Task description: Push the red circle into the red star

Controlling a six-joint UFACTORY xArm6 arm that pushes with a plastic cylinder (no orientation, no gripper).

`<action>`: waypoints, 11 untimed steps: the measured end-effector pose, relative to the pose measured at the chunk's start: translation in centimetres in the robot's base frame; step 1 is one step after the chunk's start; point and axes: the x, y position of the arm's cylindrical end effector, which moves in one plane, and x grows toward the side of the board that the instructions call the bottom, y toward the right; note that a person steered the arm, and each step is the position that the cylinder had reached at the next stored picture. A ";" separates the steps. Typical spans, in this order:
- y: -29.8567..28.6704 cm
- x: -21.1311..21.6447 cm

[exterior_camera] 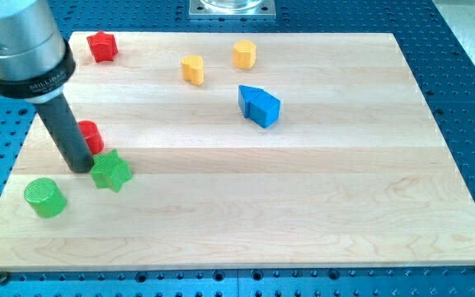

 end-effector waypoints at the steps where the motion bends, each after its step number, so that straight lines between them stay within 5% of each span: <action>1: 0.2 -2.7; 3: 5.2 -11.5; 4: -0.6 -10.3; 6: 7.4 -11.2; 8: 3.6 -17.5; 9: 7.1 -17.4; 11: 5.1 -19.8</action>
